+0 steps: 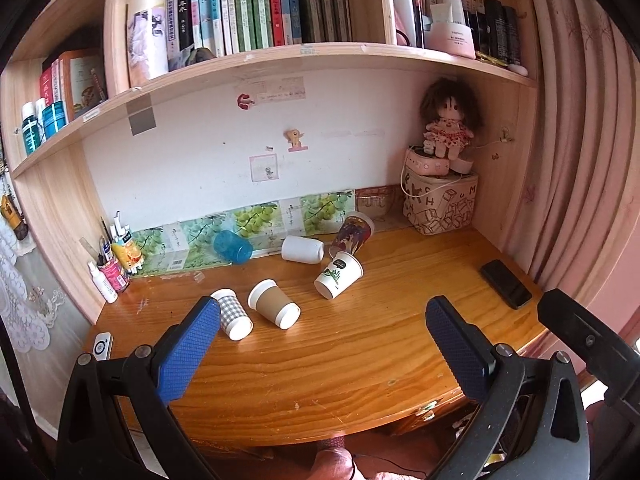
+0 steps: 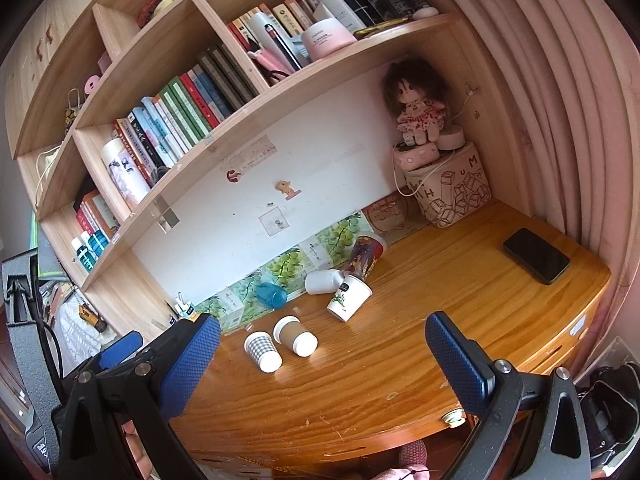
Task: Flip cup upright
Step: 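Move the left tool toward the tipped white panda-print paper cup, then lower the left tool and place its open fingers around the cup body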
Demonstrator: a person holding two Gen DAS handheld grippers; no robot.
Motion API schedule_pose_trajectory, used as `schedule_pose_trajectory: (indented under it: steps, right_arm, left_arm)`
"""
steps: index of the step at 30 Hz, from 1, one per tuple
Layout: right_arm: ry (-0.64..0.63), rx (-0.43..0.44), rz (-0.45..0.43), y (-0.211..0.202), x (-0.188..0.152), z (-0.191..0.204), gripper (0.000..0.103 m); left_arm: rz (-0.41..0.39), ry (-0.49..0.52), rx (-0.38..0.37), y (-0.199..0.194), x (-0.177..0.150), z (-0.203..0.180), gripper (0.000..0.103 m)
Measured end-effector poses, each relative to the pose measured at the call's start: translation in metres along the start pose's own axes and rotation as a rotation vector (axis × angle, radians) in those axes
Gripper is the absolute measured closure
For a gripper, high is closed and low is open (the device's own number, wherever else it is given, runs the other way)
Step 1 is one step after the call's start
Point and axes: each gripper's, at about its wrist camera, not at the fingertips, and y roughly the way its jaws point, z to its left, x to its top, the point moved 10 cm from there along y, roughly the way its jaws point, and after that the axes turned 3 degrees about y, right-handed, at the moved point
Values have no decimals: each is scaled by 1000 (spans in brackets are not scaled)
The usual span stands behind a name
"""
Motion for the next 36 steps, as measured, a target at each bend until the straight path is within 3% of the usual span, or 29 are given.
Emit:
schedule_pose_trajectory:
  steps: [7, 28, 36]
  right_arm:
    - [83, -44, 96, 43, 2, -24, 0]
    - [244, -206, 433, 203, -9, -81, 0]
    - [302, -292, 499, 248, -16, -108, 0]
  left_arm:
    - [71, 27, -56, 44, 10, -7, 1]
    - [289, 147, -131, 195, 39, -12, 1]
    - [366, 196, -144, 255, 40, -12, 1]
